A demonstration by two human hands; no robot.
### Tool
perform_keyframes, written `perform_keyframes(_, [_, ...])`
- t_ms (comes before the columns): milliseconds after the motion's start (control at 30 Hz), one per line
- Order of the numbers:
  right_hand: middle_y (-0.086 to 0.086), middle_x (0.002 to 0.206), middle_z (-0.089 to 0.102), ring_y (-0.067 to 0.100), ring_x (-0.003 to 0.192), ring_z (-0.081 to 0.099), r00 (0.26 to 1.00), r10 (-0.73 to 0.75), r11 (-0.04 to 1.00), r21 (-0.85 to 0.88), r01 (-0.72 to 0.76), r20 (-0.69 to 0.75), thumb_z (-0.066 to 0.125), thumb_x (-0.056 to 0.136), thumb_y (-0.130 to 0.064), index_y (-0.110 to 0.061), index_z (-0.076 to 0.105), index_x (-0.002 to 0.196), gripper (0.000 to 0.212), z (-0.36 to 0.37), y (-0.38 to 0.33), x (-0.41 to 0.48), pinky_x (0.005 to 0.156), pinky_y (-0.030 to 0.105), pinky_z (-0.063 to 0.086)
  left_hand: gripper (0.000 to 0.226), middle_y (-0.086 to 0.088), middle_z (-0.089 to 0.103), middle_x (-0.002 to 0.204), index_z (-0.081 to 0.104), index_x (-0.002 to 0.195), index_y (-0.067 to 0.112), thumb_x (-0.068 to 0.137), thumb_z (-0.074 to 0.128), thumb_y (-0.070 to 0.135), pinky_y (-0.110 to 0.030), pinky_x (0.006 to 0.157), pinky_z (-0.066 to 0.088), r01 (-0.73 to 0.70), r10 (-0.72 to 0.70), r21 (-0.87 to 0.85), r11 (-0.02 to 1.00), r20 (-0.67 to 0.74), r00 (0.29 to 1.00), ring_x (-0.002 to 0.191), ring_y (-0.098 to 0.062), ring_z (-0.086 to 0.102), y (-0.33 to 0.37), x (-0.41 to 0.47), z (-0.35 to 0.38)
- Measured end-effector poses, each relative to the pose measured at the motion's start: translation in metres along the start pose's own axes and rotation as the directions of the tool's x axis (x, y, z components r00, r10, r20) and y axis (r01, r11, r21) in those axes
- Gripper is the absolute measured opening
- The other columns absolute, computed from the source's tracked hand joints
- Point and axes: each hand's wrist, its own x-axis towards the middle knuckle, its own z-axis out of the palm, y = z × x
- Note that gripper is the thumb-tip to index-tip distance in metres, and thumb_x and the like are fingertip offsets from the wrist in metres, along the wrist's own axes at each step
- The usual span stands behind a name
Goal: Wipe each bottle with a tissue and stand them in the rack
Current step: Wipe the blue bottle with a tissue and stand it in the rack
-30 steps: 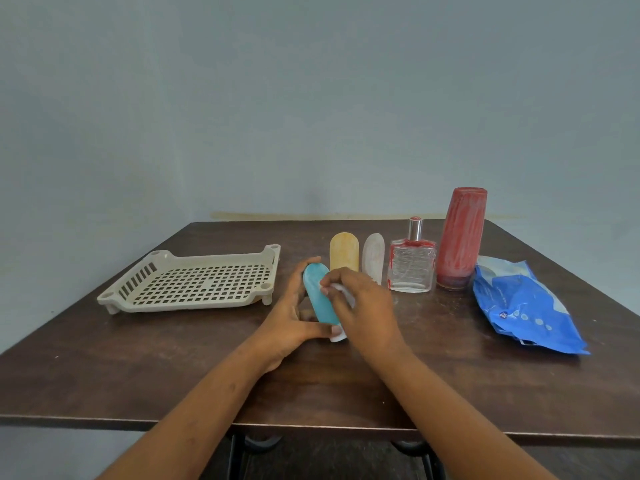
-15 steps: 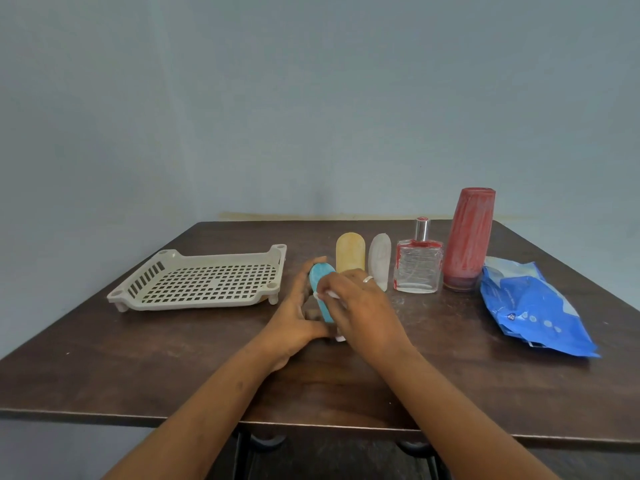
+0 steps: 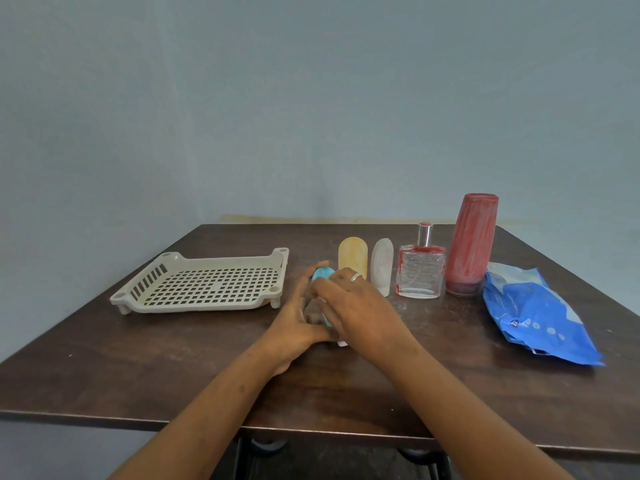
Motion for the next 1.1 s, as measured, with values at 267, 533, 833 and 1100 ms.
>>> perform_keyframes(267, [-0.001,0.081,0.061,0.011,0.076,0.051,0.95,0.305,0.901,0.347,-0.263,-0.072,0.059,0.089,-0.022,-0.02,0.058,0.091,0.004,-0.003,0.006,0.026,0.064,0.024,0.038,0.1,-0.005,0.06,0.132,0.031,0.143,0.034,0.068,0.078,-0.013,-0.046,0.104,0.046,0.05,-0.05,-0.006,0.999,0.026,0.998,0.118,-0.021,0.061,-0.002,0.002,-0.003])
perform_keyframes(533, [-0.017,0.076,0.058,-0.001,0.076,0.057,0.867,0.492,0.742,0.561,-0.367,-0.083,0.065,0.085,-0.017,-0.019,0.06,0.084,0.006,-0.01,0.011,0.027,0.065,0.009,0.041,0.129,0.021,0.061,0.122,-0.004,0.141,0.062,0.072,0.074,-0.016,-0.035,0.097,0.051,0.025,-0.025,0.031,0.999,0.002,1.0,0.118,-0.01,0.061,0.0,-0.001,0.0])
perform_keyframes(833, [0.005,0.092,0.062,0.015,0.091,0.052,0.989,0.131,0.952,0.287,-0.108,-0.065,0.047,0.092,-0.021,-0.016,0.059,0.1,0.015,-0.011,-0.005,0.009,0.07,0.03,0.045,0.139,0.014,0.05,0.134,-0.013,0.145,0.056,0.067,0.078,-0.014,-0.04,0.093,0.054,-0.02,0.025,0.145,0.989,-0.029,0.999,0.11,-0.011,0.065,0.0,-0.002,0.0])
perform_keyframes(1100, [-0.007,0.091,0.069,0.005,0.085,0.059,0.889,0.448,0.764,0.558,-0.323,-0.1,0.06,0.09,-0.016,-0.018,0.07,0.093,0.011,-0.007,0.005,0.019,0.075,0.013,0.043,0.133,0.023,0.04,0.14,-0.012,0.146,0.053,0.072,0.076,-0.013,-0.03,0.093,0.053,-0.001,0.0,0.145,0.989,0.008,1.0,0.115,-0.005,0.061,0.001,-0.002,0.0])
